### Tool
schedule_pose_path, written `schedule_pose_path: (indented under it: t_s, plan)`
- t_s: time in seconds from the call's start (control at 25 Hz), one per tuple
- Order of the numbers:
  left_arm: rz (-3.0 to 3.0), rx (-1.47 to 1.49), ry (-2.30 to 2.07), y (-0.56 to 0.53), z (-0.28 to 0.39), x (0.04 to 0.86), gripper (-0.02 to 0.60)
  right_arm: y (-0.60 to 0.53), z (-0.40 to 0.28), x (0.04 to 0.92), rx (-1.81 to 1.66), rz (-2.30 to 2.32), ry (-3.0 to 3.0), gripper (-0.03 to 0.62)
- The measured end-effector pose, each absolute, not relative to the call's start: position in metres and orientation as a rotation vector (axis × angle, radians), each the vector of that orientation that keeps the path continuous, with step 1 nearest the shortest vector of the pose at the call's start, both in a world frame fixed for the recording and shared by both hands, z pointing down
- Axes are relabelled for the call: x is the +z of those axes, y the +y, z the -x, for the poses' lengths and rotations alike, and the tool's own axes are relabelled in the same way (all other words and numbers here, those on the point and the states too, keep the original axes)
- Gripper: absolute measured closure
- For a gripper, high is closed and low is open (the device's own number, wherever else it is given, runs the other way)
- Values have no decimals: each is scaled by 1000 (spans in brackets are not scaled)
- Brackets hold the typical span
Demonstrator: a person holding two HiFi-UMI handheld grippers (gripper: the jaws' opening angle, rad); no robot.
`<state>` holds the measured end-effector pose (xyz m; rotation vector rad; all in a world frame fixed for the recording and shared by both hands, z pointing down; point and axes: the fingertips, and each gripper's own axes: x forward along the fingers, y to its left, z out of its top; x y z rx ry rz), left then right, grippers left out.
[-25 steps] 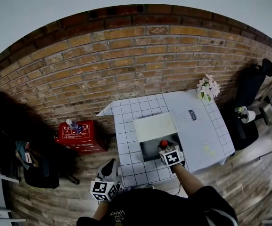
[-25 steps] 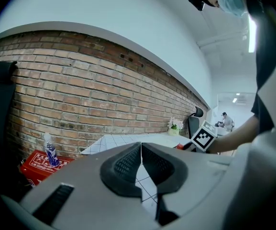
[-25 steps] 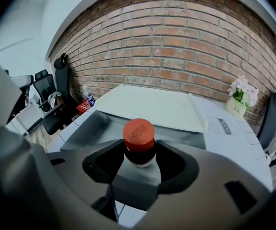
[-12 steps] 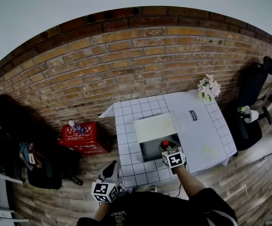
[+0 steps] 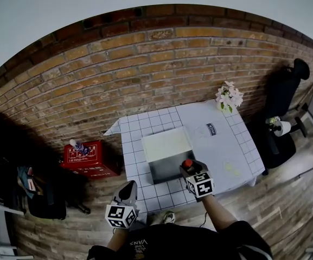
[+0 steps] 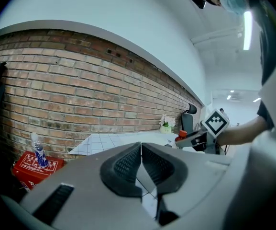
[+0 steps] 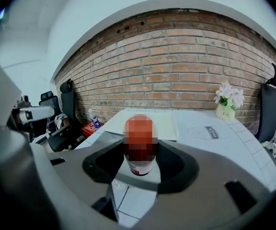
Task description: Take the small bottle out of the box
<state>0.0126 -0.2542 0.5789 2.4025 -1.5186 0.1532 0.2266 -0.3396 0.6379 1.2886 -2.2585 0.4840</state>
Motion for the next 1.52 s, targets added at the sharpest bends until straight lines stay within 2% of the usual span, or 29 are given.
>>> schedule_pose_path:
  t_s: [0.52,0.76,1.52]
  plan:
    - [-2538,111,-1332,-254,-71,574,569,-275,-272,607,505,-1451,-2253,390]
    - [-2572,101,-1278,-231,-74,570,569,-230,-275,603,526,-1502,-2229,390]
    - [-2523,111,-1302,-75,-19,585,569,-75,-232,603,546,-1520,-2246,390]
